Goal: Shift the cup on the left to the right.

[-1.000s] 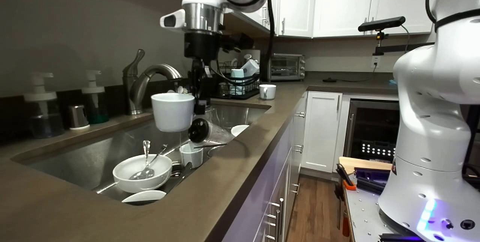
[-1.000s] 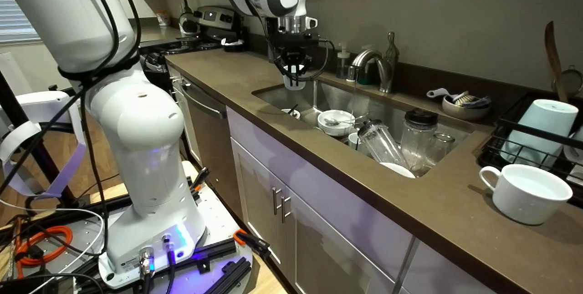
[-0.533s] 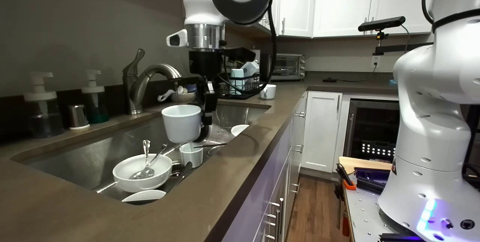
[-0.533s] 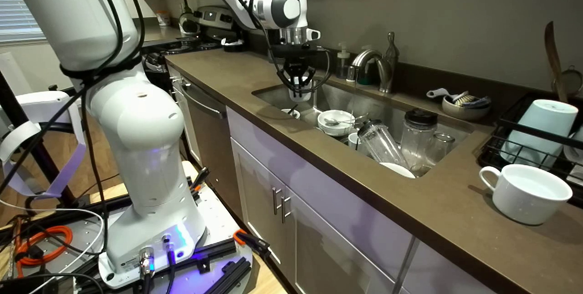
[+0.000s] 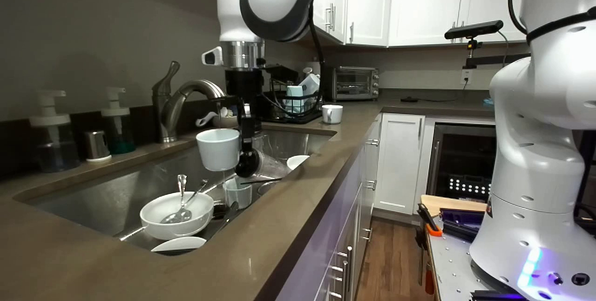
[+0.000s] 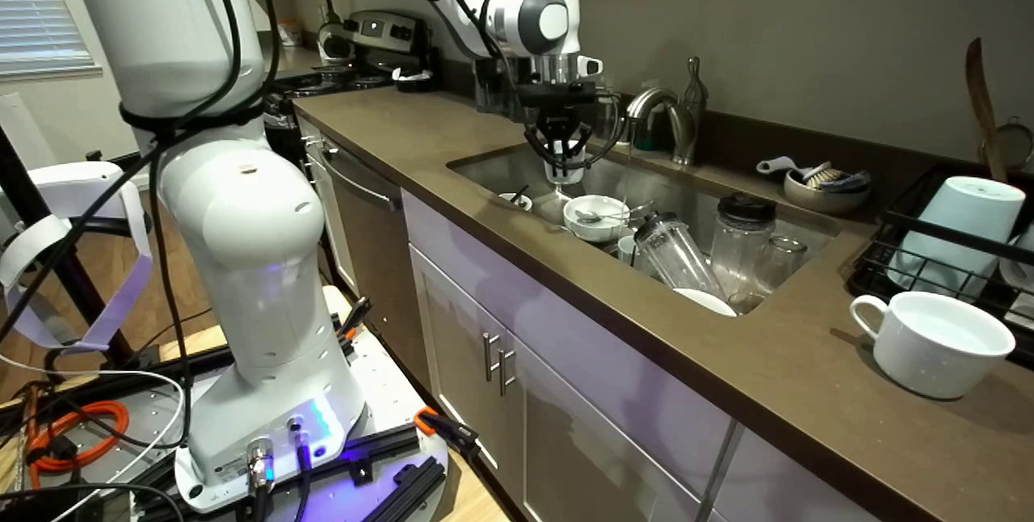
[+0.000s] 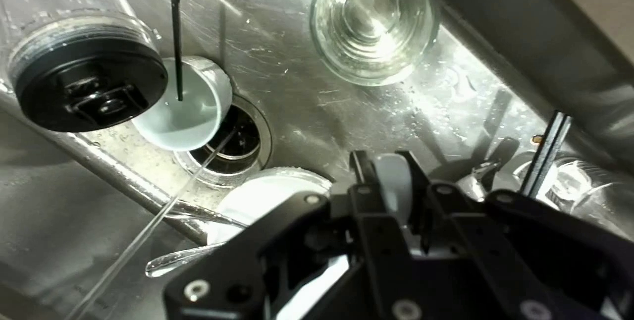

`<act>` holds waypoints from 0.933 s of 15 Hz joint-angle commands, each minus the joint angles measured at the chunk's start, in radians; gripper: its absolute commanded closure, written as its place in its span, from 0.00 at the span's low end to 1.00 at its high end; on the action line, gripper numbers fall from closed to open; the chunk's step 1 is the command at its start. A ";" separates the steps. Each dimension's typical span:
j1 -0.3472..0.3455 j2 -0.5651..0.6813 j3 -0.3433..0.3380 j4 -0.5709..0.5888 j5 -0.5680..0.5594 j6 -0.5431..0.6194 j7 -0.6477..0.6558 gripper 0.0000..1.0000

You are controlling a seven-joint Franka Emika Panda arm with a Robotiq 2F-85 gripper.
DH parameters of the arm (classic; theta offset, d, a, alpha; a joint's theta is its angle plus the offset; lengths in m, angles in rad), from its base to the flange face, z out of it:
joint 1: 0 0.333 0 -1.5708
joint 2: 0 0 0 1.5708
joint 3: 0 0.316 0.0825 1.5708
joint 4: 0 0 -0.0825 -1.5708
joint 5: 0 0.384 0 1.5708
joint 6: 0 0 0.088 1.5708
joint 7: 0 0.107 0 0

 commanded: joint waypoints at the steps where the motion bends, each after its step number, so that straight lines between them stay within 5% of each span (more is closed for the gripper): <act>1: -0.032 0.040 -0.010 0.066 -0.027 0.002 0.011 0.95; 14: -0.086 0.130 -0.048 0.166 -0.051 0.004 0.017 0.95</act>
